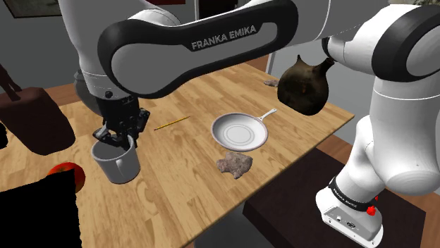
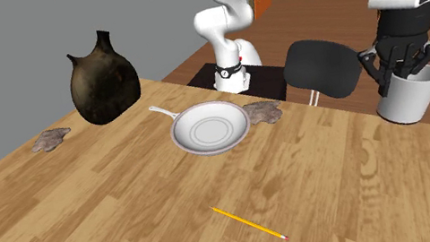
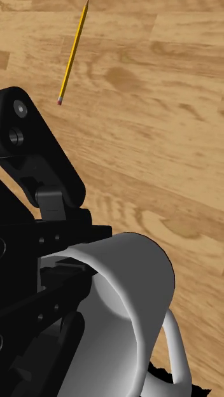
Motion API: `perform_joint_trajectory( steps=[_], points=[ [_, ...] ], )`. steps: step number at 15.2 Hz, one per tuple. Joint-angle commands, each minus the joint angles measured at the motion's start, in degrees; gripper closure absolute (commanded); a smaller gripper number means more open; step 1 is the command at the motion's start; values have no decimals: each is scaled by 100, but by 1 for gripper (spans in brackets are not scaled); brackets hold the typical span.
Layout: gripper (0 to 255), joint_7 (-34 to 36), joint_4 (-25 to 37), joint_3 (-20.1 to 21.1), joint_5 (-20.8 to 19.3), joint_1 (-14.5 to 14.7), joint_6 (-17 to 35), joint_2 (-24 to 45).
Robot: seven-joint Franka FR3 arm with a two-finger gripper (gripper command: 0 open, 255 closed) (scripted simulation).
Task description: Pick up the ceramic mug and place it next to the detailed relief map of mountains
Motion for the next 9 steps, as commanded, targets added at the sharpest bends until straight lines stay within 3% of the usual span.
perform_joint_trajectory(
  steps=[1, 9],
  points=[
    [255, 14, -145, -4, -10, -3, 163, 15],
    [255, 55, -632, -30, -59, -18, 736, 106]
  ],
)
